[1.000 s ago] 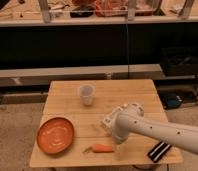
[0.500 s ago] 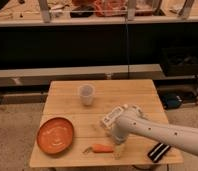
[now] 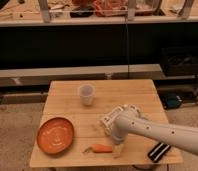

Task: Place the pepper in the ceramic cup

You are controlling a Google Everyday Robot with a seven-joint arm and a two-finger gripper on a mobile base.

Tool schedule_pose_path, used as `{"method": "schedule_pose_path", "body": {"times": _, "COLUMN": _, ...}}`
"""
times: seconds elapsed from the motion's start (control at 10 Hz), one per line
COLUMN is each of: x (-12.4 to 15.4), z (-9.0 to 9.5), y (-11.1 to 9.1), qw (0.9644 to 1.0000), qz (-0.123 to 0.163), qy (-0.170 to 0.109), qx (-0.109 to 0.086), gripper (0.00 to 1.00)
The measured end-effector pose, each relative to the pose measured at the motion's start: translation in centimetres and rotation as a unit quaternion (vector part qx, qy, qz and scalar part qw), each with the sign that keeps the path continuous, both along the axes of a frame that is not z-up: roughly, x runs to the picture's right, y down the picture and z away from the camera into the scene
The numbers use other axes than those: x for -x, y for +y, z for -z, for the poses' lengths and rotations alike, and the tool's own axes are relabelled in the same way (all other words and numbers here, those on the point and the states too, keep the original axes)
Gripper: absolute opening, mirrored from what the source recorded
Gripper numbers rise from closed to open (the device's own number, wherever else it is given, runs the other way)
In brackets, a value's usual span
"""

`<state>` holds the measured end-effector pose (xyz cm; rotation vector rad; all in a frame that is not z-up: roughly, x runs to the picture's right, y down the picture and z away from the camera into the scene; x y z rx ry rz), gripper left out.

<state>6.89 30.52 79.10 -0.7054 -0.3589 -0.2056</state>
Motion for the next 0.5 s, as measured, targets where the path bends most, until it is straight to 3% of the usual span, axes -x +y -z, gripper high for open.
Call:
{"method": "schedule_pose_path", "body": {"times": 0.1, "x": -0.01, "z": -0.11, "y": 0.01, "qw": 1.0, "qz": -0.002, "qy": 0.001, "qx": 0.001, "gripper": 0.64}}
{"method": "schedule_pose_path", "body": {"times": 0.5, "x": -0.01, "z": 0.31, "y": -0.26, "qw": 1.0, "qz": -0.002, "qy": 0.0, "qx": 0.003, "gripper": 0.31}}
